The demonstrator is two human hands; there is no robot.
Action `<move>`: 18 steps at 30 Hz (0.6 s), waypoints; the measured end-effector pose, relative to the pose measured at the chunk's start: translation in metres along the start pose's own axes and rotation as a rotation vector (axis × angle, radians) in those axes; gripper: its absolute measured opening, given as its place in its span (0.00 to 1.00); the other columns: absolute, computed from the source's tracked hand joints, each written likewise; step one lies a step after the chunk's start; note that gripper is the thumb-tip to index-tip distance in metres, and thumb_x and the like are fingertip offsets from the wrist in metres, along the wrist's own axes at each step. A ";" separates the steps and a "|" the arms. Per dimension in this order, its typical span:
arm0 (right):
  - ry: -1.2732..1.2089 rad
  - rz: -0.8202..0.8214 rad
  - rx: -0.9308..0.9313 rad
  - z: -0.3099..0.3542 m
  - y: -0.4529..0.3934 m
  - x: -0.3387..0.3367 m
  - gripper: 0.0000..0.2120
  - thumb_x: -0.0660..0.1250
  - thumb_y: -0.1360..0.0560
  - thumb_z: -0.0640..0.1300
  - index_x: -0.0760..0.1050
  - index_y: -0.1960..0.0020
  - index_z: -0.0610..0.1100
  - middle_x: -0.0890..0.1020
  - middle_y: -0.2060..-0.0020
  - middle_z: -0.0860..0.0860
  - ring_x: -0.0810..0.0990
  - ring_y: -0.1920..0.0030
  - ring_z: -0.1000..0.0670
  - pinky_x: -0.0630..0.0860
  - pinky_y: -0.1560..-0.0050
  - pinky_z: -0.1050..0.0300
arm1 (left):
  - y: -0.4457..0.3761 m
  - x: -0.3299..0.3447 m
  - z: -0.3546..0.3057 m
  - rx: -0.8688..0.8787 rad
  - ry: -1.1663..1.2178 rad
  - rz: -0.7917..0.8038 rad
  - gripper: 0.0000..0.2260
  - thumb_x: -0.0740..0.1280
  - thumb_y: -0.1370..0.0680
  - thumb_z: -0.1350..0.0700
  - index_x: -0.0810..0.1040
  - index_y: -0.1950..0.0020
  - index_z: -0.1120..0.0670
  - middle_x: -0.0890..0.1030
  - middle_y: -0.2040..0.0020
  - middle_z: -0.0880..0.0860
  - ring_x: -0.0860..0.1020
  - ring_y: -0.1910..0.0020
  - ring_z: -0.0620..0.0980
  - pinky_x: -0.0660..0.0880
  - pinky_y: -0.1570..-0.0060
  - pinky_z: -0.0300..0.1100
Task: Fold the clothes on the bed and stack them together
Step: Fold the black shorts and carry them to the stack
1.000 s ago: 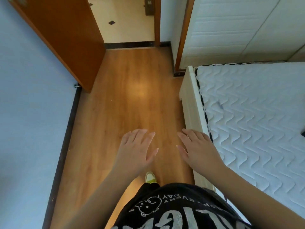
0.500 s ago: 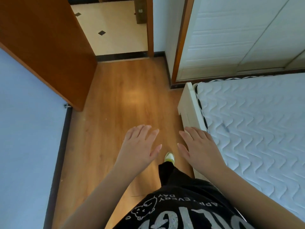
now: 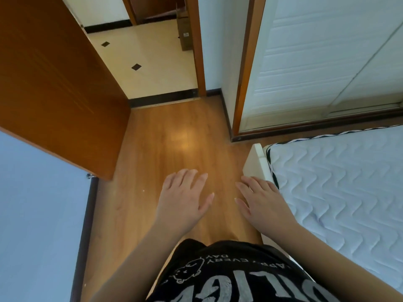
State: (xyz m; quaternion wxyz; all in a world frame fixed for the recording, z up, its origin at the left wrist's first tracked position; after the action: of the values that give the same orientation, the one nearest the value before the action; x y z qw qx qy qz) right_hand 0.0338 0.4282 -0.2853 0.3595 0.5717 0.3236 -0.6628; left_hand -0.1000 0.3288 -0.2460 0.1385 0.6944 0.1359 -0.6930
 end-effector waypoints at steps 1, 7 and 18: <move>-0.002 0.006 0.003 -0.002 -0.014 0.001 0.20 0.56 0.21 0.55 0.76 0.38 0.46 0.79 0.40 0.49 0.78 0.40 0.46 0.75 0.40 0.48 | -0.014 -0.001 0.008 -0.010 -0.001 -0.001 0.24 0.55 0.20 0.39 0.76 0.33 0.51 0.78 0.37 0.53 0.75 0.36 0.54 0.72 0.37 0.54; 0.020 0.015 0.038 -0.007 -0.106 0.006 0.15 0.60 0.21 0.54 0.77 0.40 0.49 0.79 0.38 0.49 0.76 0.37 0.46 0.73 0.38 0.49 | -0.100 0.008 0.057 0.036 0.015 -0.017 0.24 0.54 0.20 0.39 0.76 0.33 0.52 0.78 0.37 0.54 0.75 0.36 0.55 0.70 0.37 0.53; 0.074 0.012 0.252 -0.015 -0.245 0.008 0.18 0.61 0.23 0.54 0.78 0.38 0.47 0.80 0.38 0.48 0.78 0.38 0.46 0.74 0.38 0.47 | -0.257 0.015 0.116 0.301 0.021 0.088 0.29 0.47 0.20 0.34 0.68 0.27 0.47 0.72 0.29 0.51 0.68 0.28 0.53 0.65 0.30 0.52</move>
State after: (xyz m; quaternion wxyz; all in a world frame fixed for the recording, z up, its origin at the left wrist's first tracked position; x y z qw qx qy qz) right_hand -0.1666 0.5701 -0.2906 0.2767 0.6384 0.2474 -0.6743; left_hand -0.3051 0.5228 -0.2617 0.0614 0.7198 0.0014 -0.6914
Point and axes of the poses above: each hand's wrist, its own y-axis away from the middle knuckle, its own x-axis out of the palm, z = x × y, the point moved 10 cm from there along -y, towards the middle knuckle
